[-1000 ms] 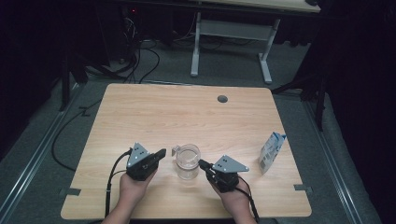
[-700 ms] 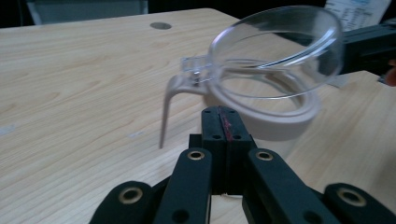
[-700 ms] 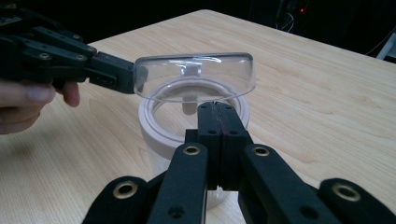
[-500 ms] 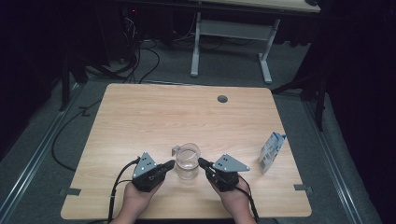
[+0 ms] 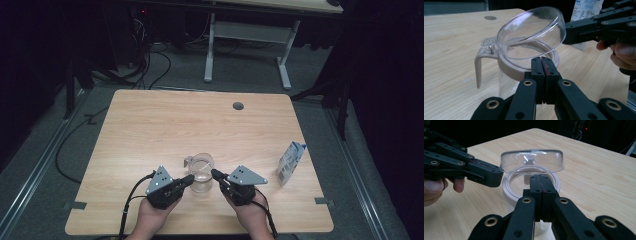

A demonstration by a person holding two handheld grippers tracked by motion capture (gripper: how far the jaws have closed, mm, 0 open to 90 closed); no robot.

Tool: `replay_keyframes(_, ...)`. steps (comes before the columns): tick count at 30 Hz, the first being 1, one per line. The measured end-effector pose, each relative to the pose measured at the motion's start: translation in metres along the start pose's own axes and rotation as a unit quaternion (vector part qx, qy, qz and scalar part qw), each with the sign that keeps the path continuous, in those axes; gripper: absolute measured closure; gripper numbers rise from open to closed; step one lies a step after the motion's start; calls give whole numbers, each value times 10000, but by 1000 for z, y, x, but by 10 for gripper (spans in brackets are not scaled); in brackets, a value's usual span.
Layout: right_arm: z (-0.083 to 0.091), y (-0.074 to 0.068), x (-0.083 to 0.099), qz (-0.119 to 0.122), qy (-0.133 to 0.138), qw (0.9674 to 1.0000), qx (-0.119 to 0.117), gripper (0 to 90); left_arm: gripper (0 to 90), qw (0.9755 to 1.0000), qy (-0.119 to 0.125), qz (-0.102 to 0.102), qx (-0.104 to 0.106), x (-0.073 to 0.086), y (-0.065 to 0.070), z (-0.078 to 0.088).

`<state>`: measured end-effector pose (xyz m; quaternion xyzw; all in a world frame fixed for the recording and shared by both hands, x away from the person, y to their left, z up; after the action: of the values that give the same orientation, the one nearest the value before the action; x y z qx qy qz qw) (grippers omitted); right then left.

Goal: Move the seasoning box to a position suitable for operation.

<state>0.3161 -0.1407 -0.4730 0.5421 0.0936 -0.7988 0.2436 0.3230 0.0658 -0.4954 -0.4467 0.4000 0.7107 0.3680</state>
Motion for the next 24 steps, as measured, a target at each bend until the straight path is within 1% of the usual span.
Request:
replay_keyframes(3, -2, -1, 1, 14, -19, 10000, -18, 899, 890, 10000, 53, 26, -19, -1, 0, 0)
replay_keyframes(6, -6, -2, 5, 9, -101, 9999, -40, 899, 894, 9999, 100, 67, -7, -2, -1, 0)
replay_keyframes(11, -10, -5, 8, 36, -137, 9999, -70, 899, 897, 9999, 155, 71, -32, -3, -2, 1)
replay_keyframes(15, -10, -6, 9, 85, -107, 9999, -62, 900, 898, 9996, 241, 135, -23, -4, -5, 2)
replay_keyframes(24, -9, -6, 10, 97, -56, 9999, -49, 900, 898, 9989, 398, 223, -110, -8, -12, 6)
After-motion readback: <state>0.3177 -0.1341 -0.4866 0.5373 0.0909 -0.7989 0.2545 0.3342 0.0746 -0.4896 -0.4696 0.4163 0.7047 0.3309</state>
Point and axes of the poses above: each handheld gripper's, and its own axes: z roughly backward along the jaws, x roughly out of its underside, y roughly to its right, the point moved 3 cm from there along -z, roughly forward along the jaws, and after that the axes turned 13 degrees about x, right-handed, at the moved point
